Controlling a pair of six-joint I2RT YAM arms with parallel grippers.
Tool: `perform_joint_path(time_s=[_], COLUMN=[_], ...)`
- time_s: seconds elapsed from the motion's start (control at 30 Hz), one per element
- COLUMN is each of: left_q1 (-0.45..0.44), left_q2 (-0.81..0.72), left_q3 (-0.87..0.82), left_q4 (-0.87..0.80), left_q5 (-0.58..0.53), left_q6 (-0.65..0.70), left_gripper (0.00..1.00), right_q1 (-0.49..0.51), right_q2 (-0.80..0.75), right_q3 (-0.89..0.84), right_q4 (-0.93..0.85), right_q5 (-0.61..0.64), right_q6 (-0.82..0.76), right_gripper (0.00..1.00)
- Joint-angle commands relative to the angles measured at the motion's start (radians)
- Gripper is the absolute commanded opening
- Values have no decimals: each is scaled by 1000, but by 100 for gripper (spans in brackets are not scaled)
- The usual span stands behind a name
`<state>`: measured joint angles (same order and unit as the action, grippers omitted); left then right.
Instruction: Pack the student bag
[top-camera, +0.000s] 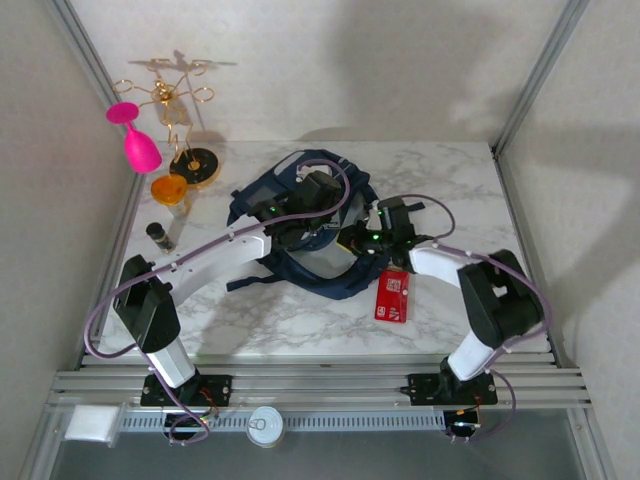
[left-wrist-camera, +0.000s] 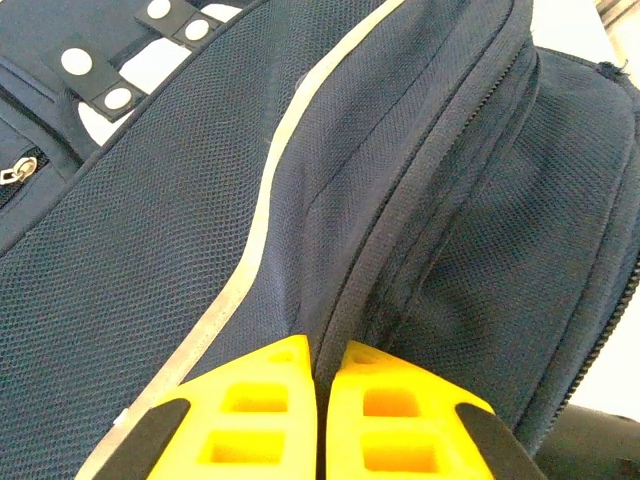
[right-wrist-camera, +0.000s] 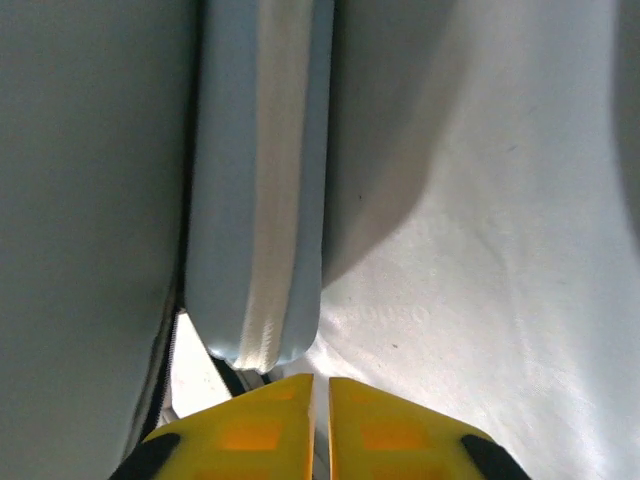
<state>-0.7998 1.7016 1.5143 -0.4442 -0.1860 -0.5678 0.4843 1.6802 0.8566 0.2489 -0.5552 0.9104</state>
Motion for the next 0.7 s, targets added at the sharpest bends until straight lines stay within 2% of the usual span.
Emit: perform_joint_path(time_s=[0.0,0.17,0.27,0.37,0.43,0.53,0.67], left_q1=[-21,-38,-45,-45,-45,-45,-50], left_q2=[-55,-83,-78,-52,-20,55,167], left_q3=[21,-4,-5,-6,5,48,113], left_q4=[104,161,158,171,186,210,264], left_q5=[12,11,-22,-38,-44,-33,-4], left_q6=[-97,-182,-216,-235,-249,-269,-323], left_gripper=[0,0,0,0,0,0,0], right_q1=[45,56,37,-19,-72,-191,-363], right_q2=[73,204,165,41,-54,-222,-387], right_q3=[86,168,156,46,-13,-75,-88], right_q4=[128,255,187,127,27,-184,-362], right_q5=[-32,-74,-63,-64,-62,-4,26], right_q6=[54,93,28,-21,-72,-174,-262], right_gripper=[12,8,10,15,18,23,29])
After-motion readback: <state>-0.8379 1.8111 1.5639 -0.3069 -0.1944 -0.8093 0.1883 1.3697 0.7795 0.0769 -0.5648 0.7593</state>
